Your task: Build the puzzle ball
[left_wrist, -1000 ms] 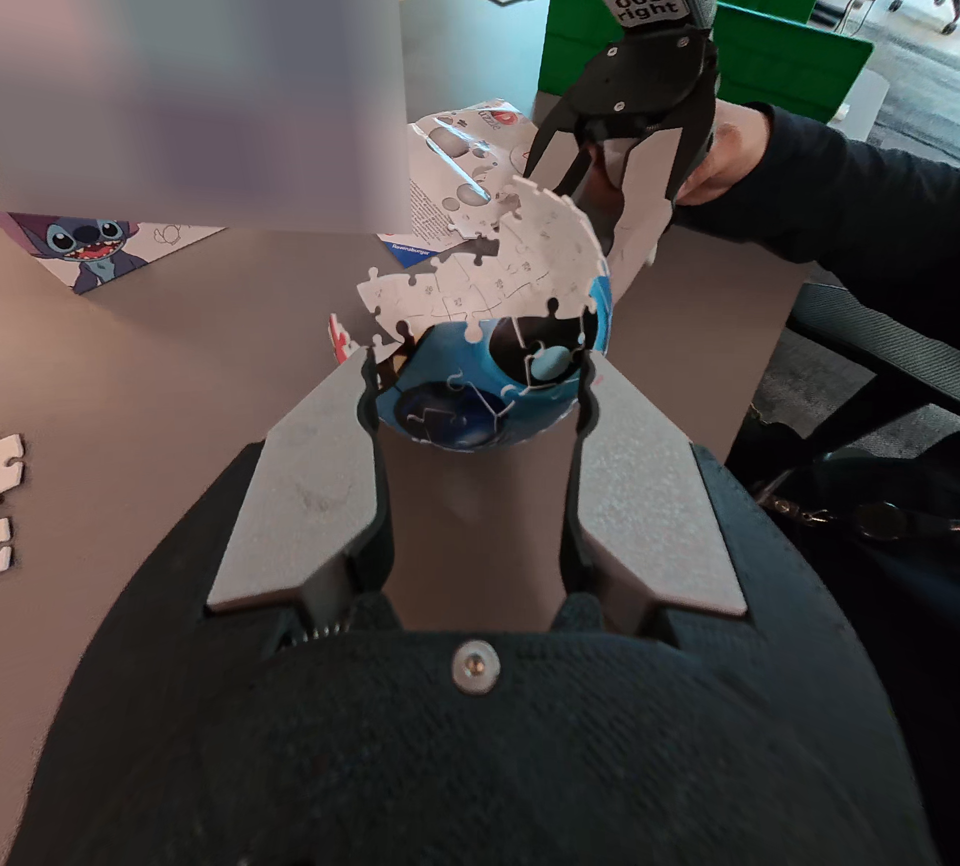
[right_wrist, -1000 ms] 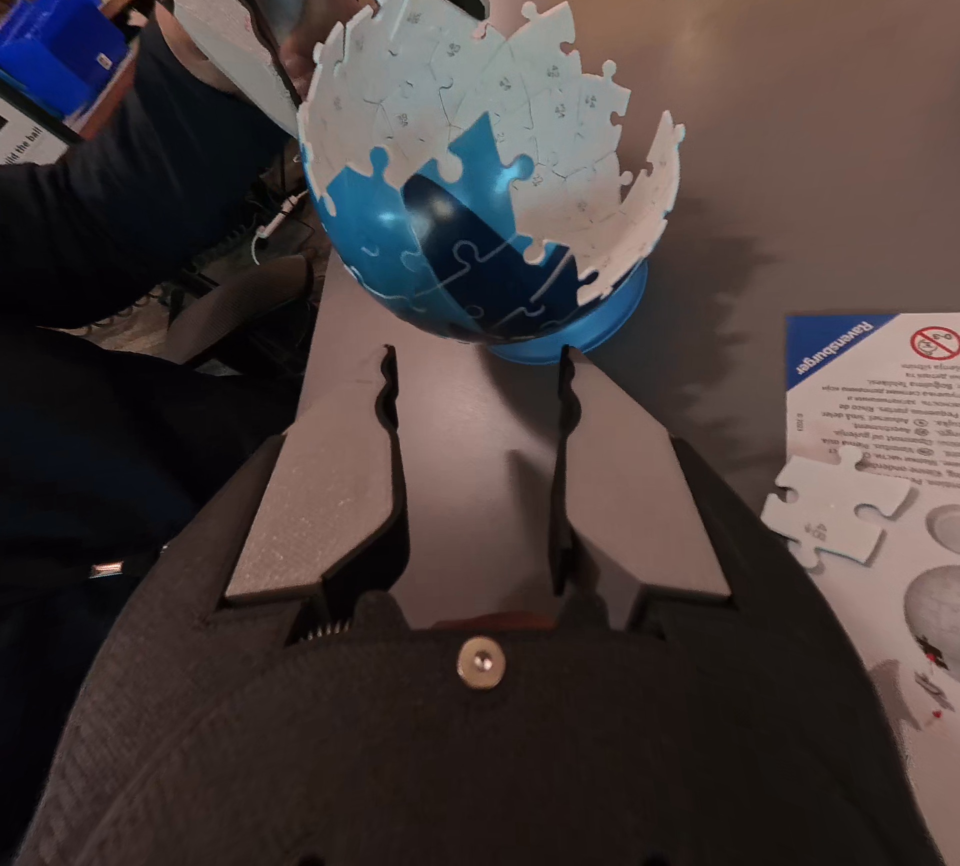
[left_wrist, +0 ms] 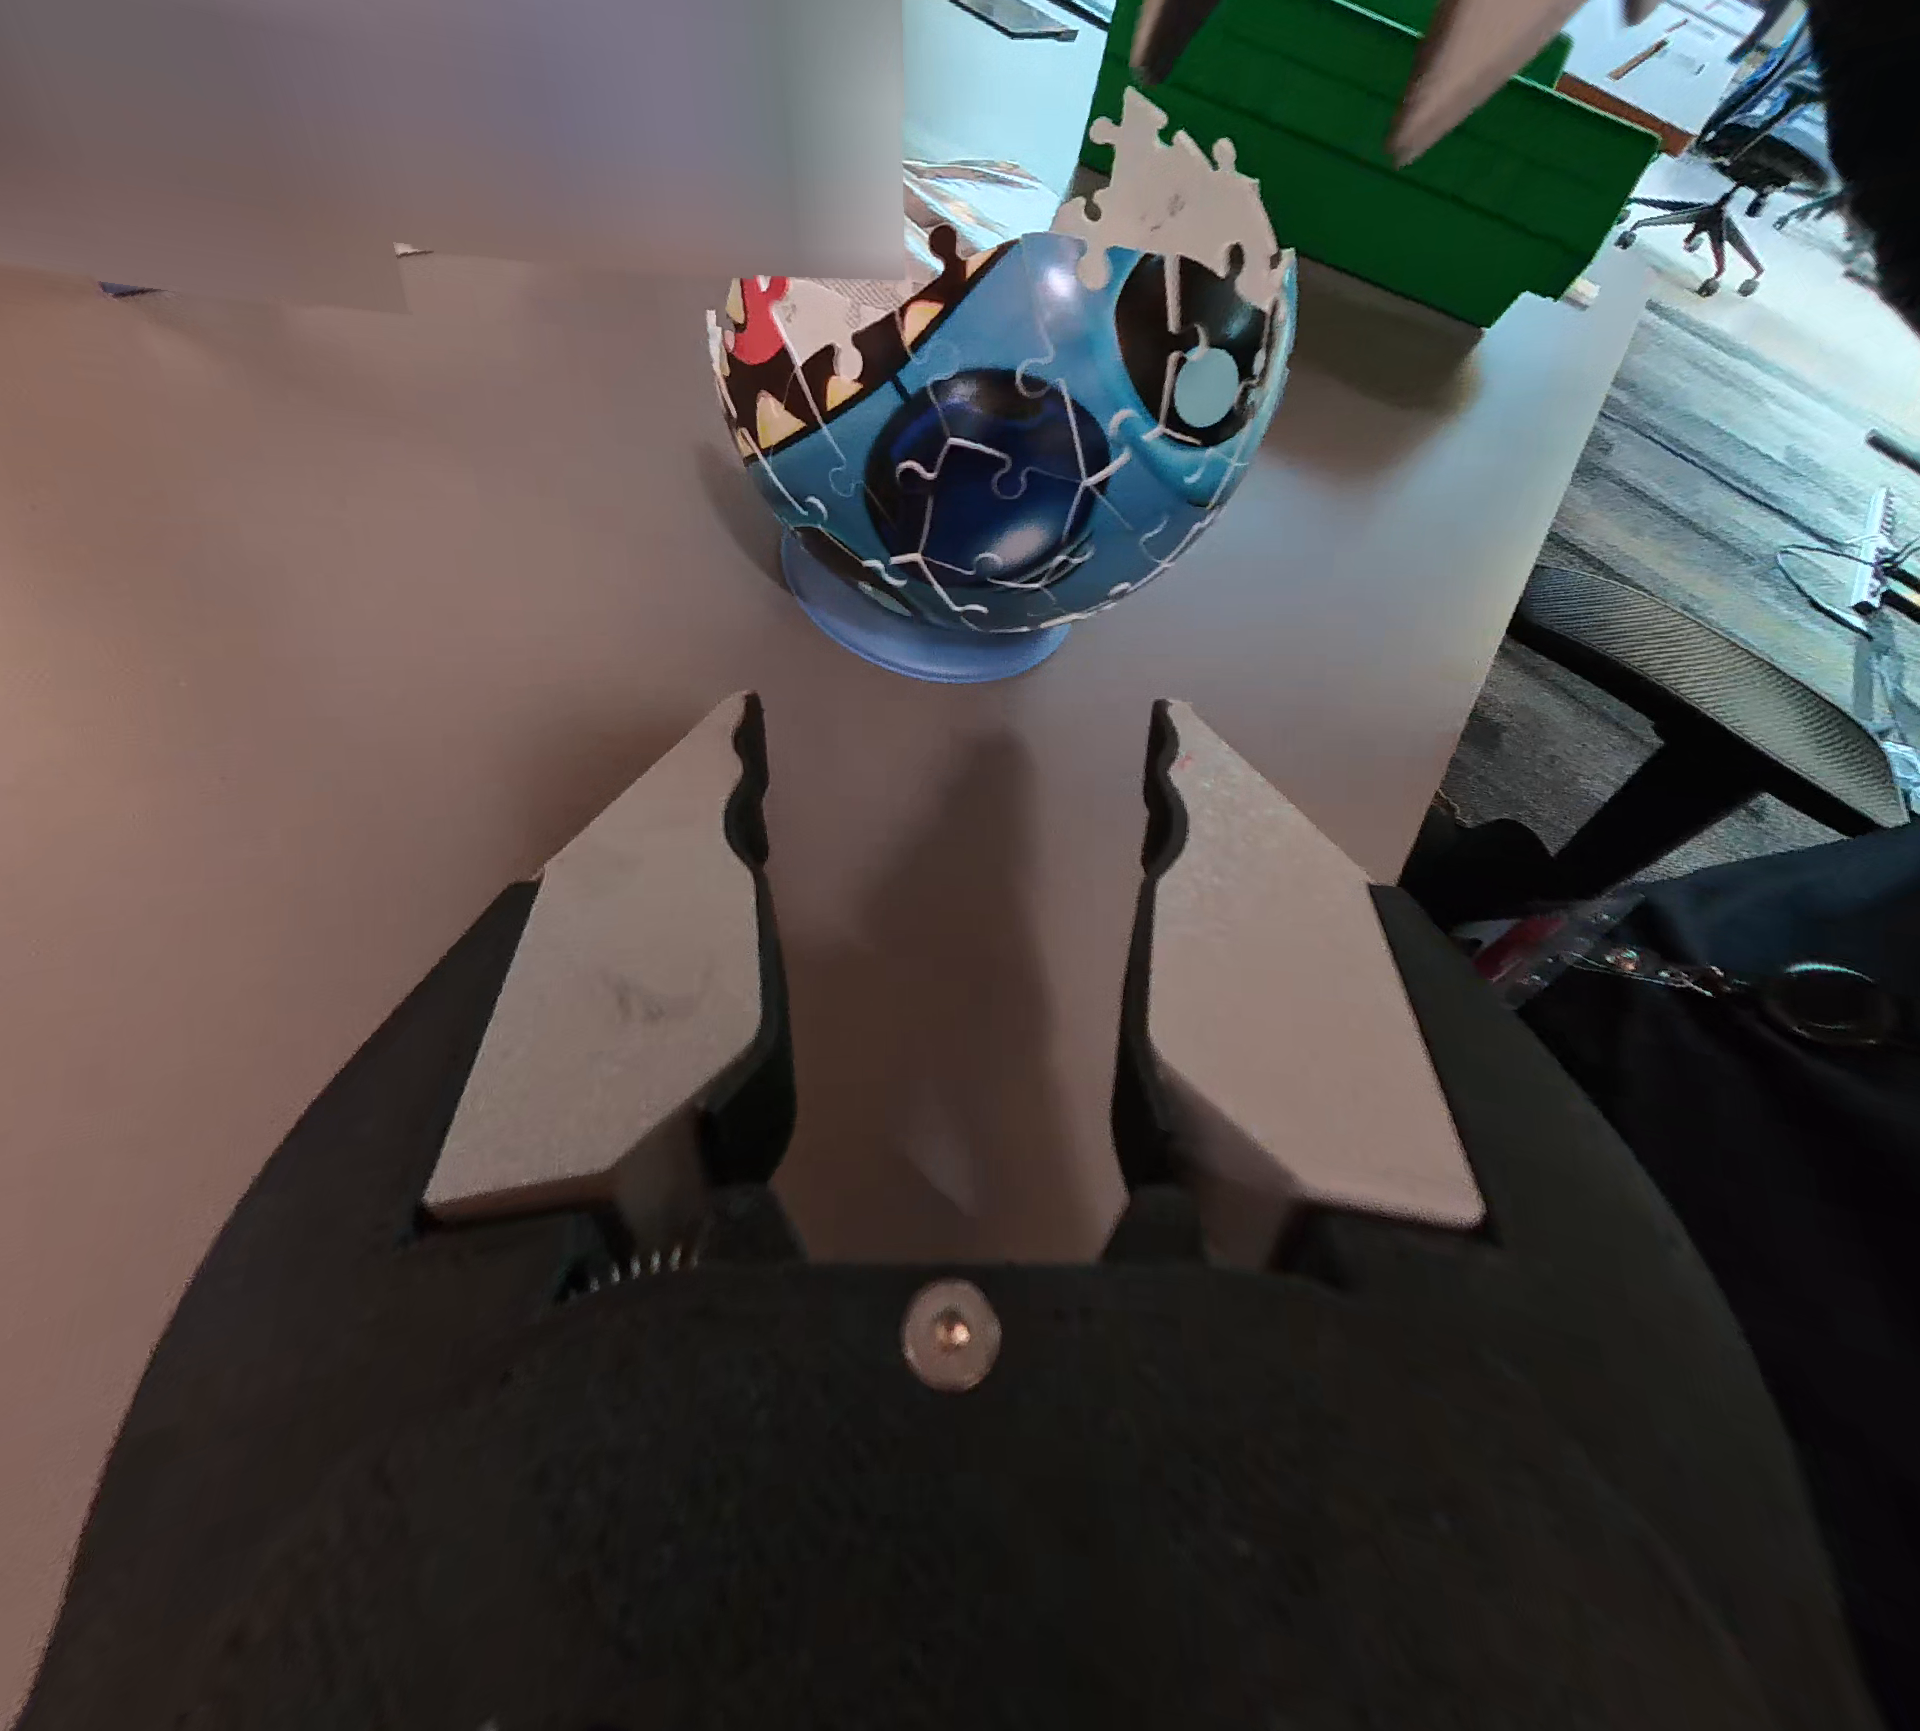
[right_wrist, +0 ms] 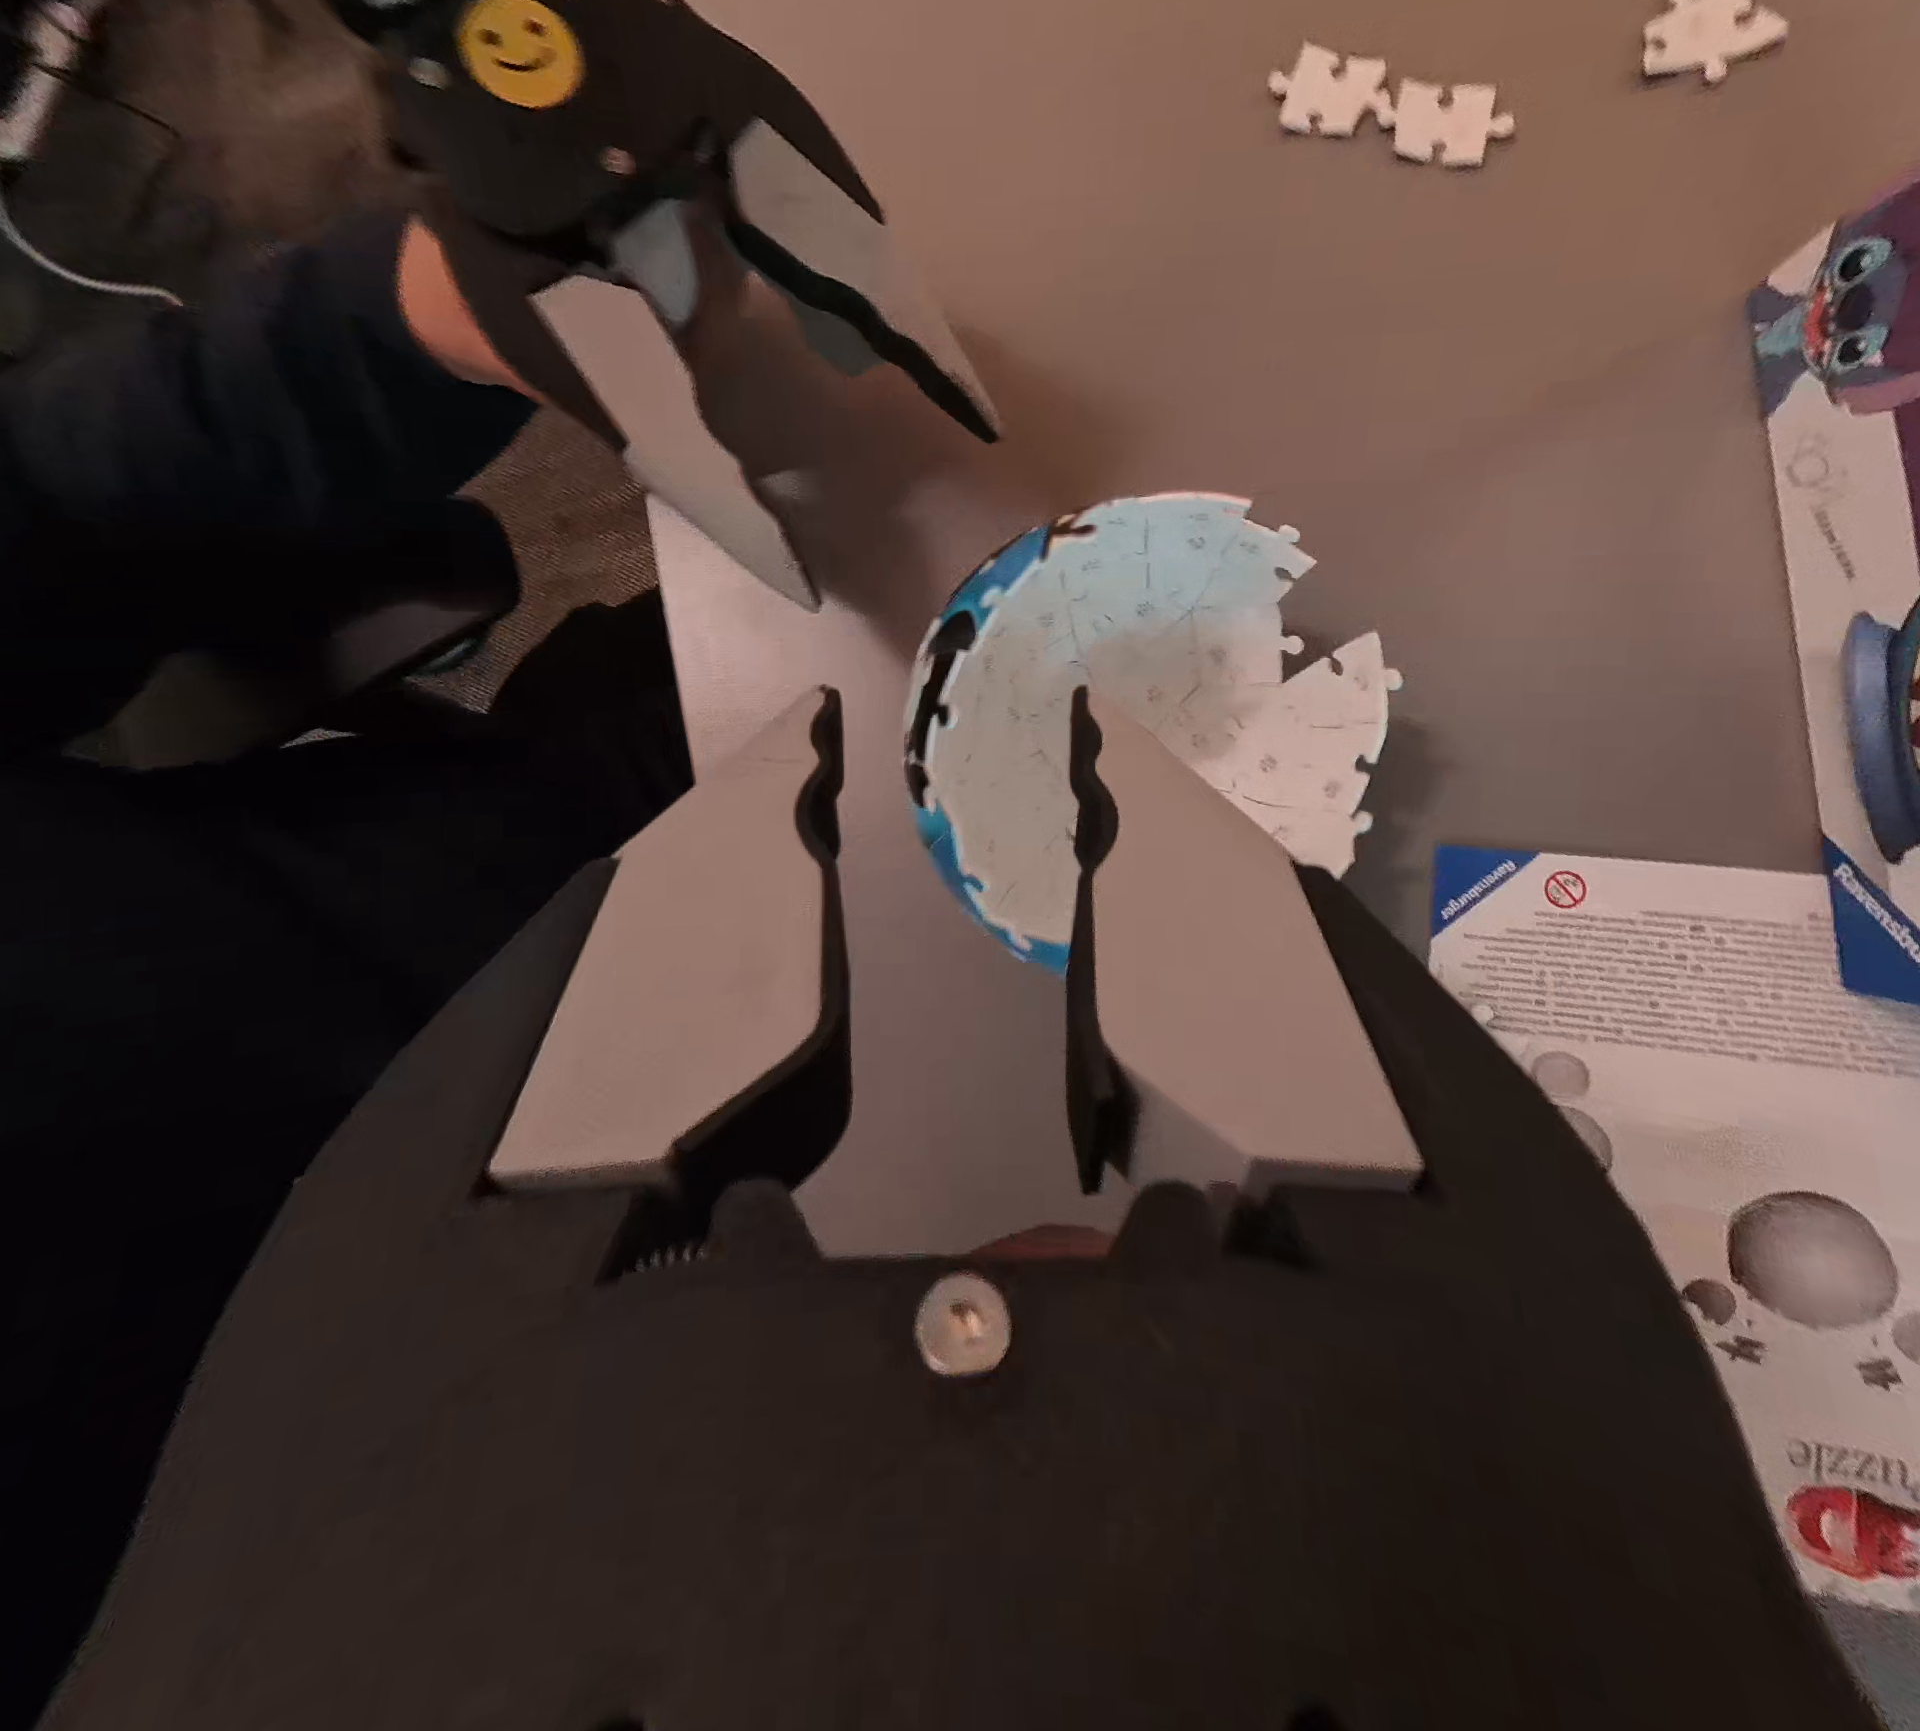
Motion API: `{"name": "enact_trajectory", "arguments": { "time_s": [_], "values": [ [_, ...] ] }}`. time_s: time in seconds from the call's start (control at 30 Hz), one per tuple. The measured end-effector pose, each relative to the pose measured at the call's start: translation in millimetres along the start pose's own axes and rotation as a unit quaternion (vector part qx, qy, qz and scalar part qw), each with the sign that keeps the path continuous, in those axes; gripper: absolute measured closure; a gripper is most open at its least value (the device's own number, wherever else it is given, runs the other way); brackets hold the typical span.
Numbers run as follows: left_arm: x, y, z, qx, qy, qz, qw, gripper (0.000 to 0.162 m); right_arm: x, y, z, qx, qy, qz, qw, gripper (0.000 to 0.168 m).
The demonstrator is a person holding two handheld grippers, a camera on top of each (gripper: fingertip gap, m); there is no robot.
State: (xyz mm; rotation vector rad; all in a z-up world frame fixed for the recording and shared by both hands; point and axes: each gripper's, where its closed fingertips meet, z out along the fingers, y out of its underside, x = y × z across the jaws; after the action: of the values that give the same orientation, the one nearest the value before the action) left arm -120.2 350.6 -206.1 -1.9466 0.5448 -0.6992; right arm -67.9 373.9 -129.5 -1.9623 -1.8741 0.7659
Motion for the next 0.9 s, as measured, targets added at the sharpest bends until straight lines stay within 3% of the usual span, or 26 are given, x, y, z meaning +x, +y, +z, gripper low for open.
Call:
{"name": "enact_trajectory", "arguments": {
  "time_s": [0.4,0.5,0.57,0.73,0.9],
  "values": [
    [10,-1,-2,0.009,0.022,0.015,1.0,0.092,2,17,45,-0.134,-0.017,0.07,0.988,0.13],
    [12,0,-2,0.008,0.023,0.018,1.0,0.092,-5,26,55,-0.167,-0.057,0.091,0.98,0.143],
    [14,0,-2,0.008,0.026,0.019,0.999,0.092,-15,28,58,-0.178,-0.103,0.113,0.972,0.162],
    [15,-1,-5,0.015,0.031,0.016,0.999,0.092,-17,18,48,-0.148,-0.147,0.136,0.969,0.165],
    [14,-4,-8,0.027,0.039,0.003,0.999,0.092,-21,-16,8,-0.008,-0.283,0.188,0.941,0.165]
  ]
}}
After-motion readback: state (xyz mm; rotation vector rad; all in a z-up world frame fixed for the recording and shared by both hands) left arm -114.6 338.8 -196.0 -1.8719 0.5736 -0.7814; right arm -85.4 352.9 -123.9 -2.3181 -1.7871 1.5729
